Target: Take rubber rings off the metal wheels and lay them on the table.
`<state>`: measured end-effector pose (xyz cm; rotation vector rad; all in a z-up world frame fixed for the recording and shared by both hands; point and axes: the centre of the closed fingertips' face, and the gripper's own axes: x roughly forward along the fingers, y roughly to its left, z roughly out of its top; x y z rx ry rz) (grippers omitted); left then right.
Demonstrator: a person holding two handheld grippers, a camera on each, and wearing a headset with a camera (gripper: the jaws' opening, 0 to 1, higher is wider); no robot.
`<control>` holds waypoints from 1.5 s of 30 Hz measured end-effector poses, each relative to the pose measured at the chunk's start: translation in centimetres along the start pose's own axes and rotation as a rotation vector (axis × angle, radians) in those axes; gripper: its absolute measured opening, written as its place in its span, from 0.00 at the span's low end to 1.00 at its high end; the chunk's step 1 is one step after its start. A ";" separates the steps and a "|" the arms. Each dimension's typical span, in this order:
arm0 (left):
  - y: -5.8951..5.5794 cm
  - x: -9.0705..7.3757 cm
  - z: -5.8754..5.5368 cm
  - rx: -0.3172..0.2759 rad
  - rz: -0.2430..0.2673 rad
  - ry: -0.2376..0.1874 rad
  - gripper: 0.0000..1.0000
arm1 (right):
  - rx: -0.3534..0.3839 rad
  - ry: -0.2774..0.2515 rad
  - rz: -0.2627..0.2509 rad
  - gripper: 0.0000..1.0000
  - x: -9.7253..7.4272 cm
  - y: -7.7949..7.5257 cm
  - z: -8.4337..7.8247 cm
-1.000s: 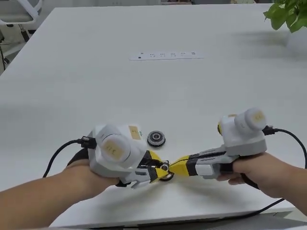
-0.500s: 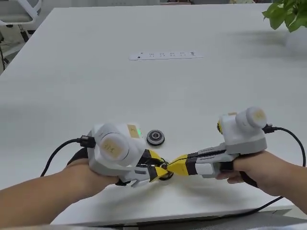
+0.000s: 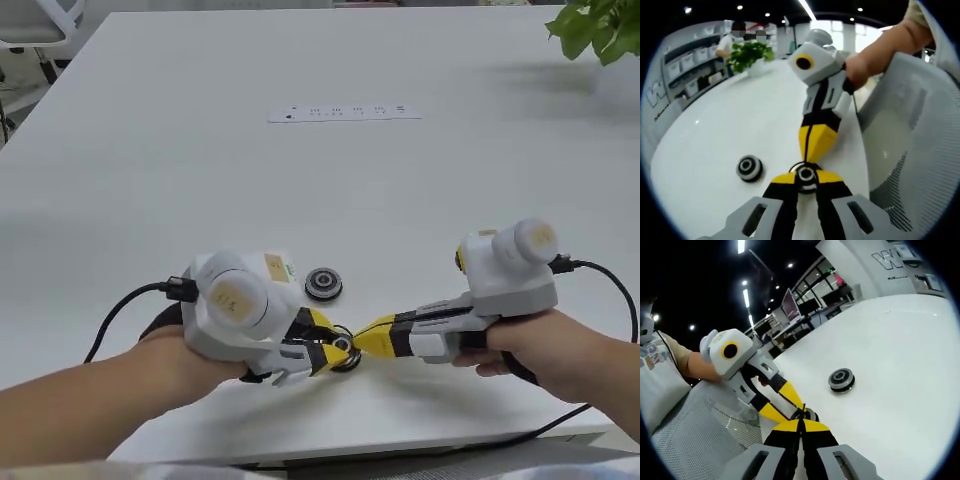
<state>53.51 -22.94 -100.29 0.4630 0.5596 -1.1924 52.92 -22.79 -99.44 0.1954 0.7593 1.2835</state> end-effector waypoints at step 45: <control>-0.3 -5.7 2.1 -0.067 -0.006 -0.083 0.37 | -0.015 -0.028 0.024 0.00 -0.8 0.4 1.7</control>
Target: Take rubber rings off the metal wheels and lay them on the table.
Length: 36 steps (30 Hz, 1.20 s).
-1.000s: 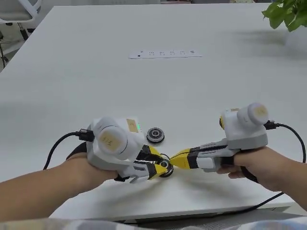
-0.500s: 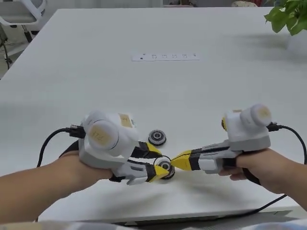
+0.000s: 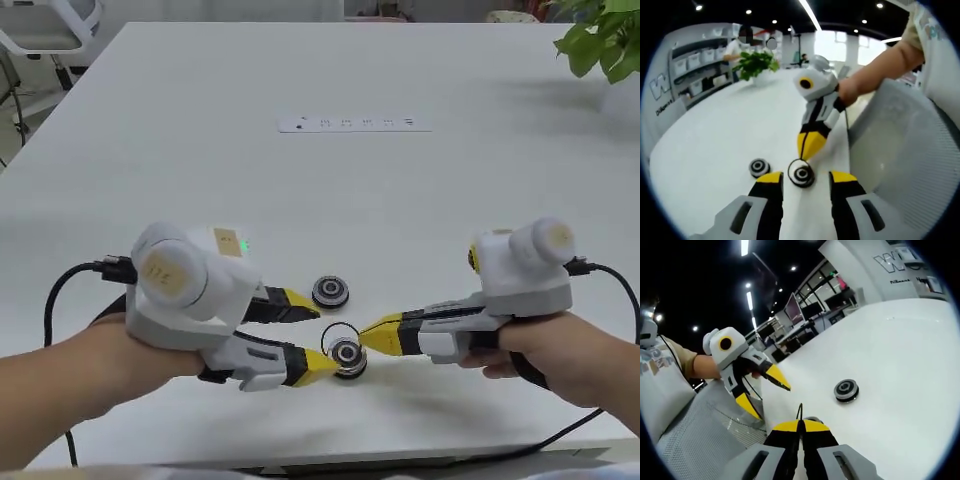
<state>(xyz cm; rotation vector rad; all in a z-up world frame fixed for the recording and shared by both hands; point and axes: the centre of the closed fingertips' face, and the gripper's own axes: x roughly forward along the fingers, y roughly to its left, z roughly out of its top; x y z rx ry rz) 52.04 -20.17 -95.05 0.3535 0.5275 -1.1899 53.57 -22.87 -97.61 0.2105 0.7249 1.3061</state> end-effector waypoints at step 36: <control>2.0 -5.2 -2.4 -0.091 0.110 -0.033 0.64 | -0.040 -0.006 0.022 0.00 2.4 1.2 3.2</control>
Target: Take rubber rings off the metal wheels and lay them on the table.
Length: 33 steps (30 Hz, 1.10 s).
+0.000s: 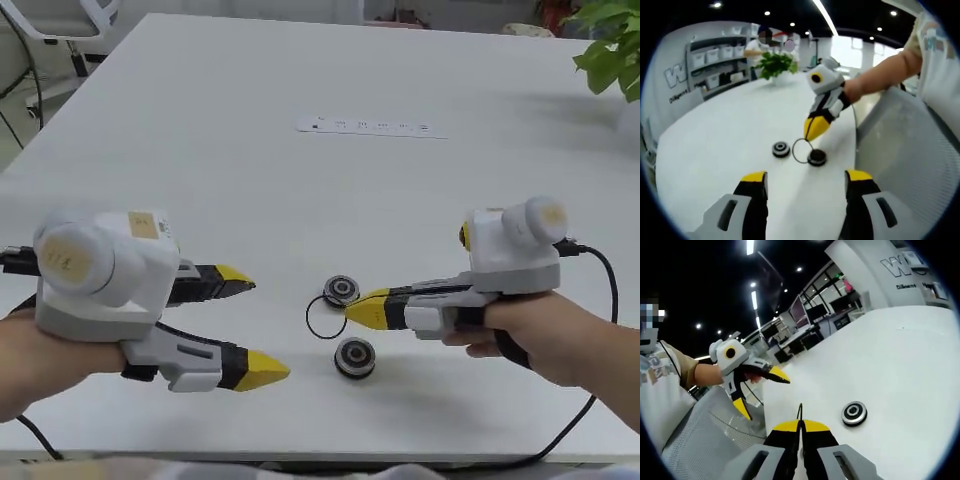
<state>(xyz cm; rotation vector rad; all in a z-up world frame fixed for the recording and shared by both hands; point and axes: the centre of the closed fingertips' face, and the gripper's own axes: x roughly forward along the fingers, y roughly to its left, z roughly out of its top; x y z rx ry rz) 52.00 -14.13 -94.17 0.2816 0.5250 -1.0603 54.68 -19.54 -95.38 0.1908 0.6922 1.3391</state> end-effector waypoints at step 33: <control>1.2 -1.2 -1.6 -0.041 0.051 -0.001 0.77 | -0.022 0.094 -0.026 0.00 3.8 -1.9 -1.4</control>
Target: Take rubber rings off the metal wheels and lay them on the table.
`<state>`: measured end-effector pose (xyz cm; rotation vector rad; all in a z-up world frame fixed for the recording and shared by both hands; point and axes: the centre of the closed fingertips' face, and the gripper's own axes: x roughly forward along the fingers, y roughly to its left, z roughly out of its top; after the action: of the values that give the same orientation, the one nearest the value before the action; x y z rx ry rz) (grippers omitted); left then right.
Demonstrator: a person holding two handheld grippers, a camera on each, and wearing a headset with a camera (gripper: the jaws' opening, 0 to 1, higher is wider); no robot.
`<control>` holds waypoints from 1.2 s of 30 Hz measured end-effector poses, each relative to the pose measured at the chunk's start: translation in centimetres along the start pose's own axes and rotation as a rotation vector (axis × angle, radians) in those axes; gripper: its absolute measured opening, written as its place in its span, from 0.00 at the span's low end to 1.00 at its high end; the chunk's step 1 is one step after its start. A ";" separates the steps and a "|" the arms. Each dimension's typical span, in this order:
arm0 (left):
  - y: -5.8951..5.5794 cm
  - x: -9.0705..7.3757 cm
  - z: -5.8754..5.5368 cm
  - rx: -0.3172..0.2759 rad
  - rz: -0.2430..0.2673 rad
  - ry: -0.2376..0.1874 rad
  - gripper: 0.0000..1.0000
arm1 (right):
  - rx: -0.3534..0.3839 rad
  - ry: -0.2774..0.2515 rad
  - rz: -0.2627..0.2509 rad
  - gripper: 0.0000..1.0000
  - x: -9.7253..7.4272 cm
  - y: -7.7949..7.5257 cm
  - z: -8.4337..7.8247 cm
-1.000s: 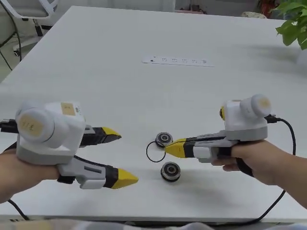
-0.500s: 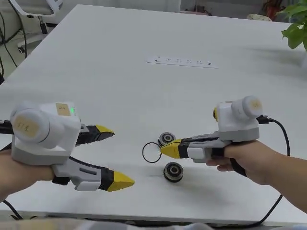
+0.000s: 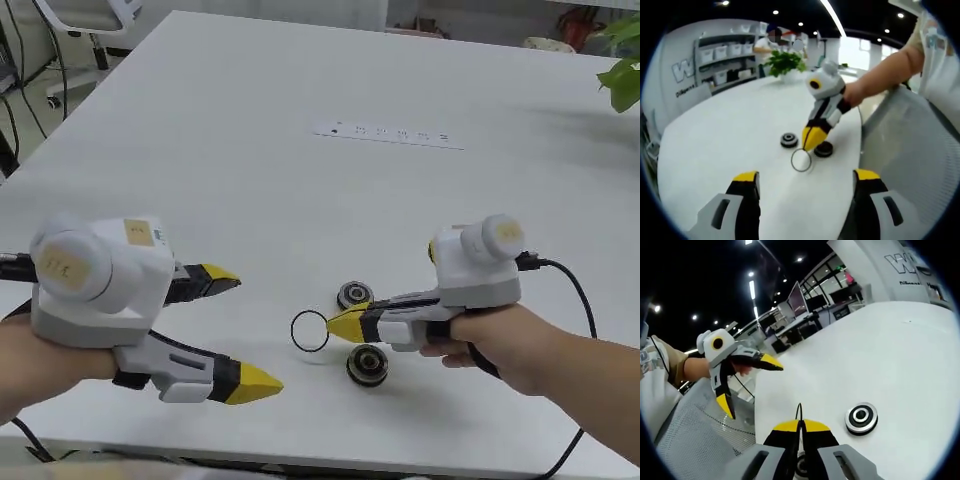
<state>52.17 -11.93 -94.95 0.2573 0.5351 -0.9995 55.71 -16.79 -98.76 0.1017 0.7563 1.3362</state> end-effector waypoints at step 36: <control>0.1 0.7 0.5 -0.005 -0.012 0.005 0.75 | -0.051 -0.019 -0.057 0.24 -1.4 -0.6 0.5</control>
<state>52.66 -12.60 -94.91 0.2525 0.5446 -1.0095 56.46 -18.07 -98.06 0.0521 0.7038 1.2974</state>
